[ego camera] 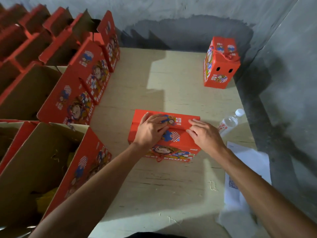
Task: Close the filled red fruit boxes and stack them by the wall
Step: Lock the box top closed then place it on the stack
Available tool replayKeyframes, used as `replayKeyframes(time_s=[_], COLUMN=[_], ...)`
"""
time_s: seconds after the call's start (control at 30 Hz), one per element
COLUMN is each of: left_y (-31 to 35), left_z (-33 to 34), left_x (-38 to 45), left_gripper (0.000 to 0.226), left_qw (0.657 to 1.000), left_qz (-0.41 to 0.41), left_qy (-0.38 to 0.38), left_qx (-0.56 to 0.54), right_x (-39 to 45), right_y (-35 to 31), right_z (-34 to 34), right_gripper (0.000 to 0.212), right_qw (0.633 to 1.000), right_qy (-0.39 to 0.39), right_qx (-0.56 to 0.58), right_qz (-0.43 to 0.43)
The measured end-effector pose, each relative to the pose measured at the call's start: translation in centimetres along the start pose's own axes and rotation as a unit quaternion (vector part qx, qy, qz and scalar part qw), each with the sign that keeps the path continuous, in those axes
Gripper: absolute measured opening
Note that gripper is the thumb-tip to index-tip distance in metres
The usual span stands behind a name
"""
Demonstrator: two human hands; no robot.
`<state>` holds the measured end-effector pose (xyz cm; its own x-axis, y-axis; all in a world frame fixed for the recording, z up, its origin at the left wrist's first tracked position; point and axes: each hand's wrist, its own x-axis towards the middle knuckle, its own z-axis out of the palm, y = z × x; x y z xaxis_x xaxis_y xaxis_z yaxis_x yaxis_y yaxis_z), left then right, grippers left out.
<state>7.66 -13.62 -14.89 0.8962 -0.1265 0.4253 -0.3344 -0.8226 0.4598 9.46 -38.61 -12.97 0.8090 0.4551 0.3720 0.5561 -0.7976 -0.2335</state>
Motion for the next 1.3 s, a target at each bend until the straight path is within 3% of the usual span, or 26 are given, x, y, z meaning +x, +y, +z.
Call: replayKeyframes(time_s=[0.1, 0.27, 0.37, 0.43, 0.47, 0.53, 0.6, 0.63, 0.73, 0.9, 0.97, 1.03, 1.07, 1.13, 1.17, 1.23, 1.3], left_y=[-0.5, -2.2, -2.2, -2.5, -2.7, -3.3, -3.8, -3.9, -4.0, -5.4, -5.4, -4.6, -3.7, -2.0, -1.8, -1.9, -1.9], left_z=[0.3, -1.2, -2.2, -2.4, -2.6, -2.7, -2.5, -2.5, -2.5, -3.8, -4.3, -4.1, -4.0, -3.8, -3.6, -3.2, -4.0], left_x=[-0.1, -0.7, -0.5, -1.1, -1.5, -2.0, -2.2, -2.0, -1.6, 0.8, 1.8, 1.9, 1.7, 0.7, 0.0, -1.7, -3.8], left_gripper=[0.022, 0.038, 0.036, 0.051, 0.07, 0.097, 0.071, 0.053, 0.04, 0.045, 0.057, 0.086, 0.098, 0.087, 0.073, 0.046, 0.041], left_qw=[0.999, 0.99, 0.992, 0.986, 0.972, 0.909, 0.834, 0.825, 0.817, 0.832, 0.852, 0.838, 0.805, 0.724, 0.71, 0.719, 0.722], left_qz=[0.019, 0.036, -0.025, -0.148, -0.229, -0.385, -0.456, -0.465, -0.479, -0.474, -0.478, -0.514, -0.549, -0.611, -0.609, -0.563, -0.523], left_qy=[-0.045, -0.135, -0.12, -0.07, -0.057, -0.036, -0.009, -0.001, 0.006, -0.041, -0.011, 0.06, 0.102, 0.136, 0.135, 0.096, 0.023], left_qx=[-0.005, -0.024, -0.001, 0.028, 0.008, -0.155, -0.31, -0.32, -0.322, -0.285, -0.215, -0.173, -0.201, -0.291, -0.327, -0.396, -0.453], right_x=[-0.5, 0.1, 1.6, 1.4, 1.1, 0.9, 0.9, 1.0, 1.9, 4.6, 4.8, 4.0, 3.4, 2.0, 1.4, 1.2, 1.7], right_y=[0.3, -0.1, 0.0, -0.2, -0.4, -0.6, -0.5, -0.3, 0.0, -1.0, -2.0, -3.6, -4.7, -6.6, -7.2, -7.7, -7.6], right_z=[0.0, -0.1, 0.5, 1.7, 2.4, 2.7, 2.6, 2.5, 2.4, 2.2, 1.7, 2.1, 2.6, 3.8, 4.0, 3.9, 3.8], right_gripper=[0.017, 0.02, 0.017, 0.02, 0.029, 0.045, 0.051, 0.05, 0.053, 0.071, 0.075, 0.082, 0.086, 0.092, 0.09, 0.081, 0.062], right_qw=[0.999, 1.0, 0.999, 0.993, 0.989, 0.979, 0.978, 0.983, 0.99, 0.965, 0.954, 0.942, 0.93, 0.888, 0.857, 0.774, 0.705], right_qy=[-0.027, 0.023, 0.01, 0.01, 0.013, 0.006, -0.015, -0.016, -0.039, -0.118, -0.151, -0.191, -0.218, -0.261, -0.256, -0.203, -0.195], right_qx=[-0.019, -0.008, 0.026, 0.08, 0.105, 0.141, 0.134, 0.108, 0.028, -0.052, -0.038, -0.006, 0.017, 0.114, 0.186, 0.327, 0.425], right_qz=[-0.011, 0.018, 0.044, 0.083, 0.106, 0.149, 0.158, 0.146, 0.131, 0.228, 0.256, 0.277, 0.294, 0.361, 0.408, 0.503, 0.534])
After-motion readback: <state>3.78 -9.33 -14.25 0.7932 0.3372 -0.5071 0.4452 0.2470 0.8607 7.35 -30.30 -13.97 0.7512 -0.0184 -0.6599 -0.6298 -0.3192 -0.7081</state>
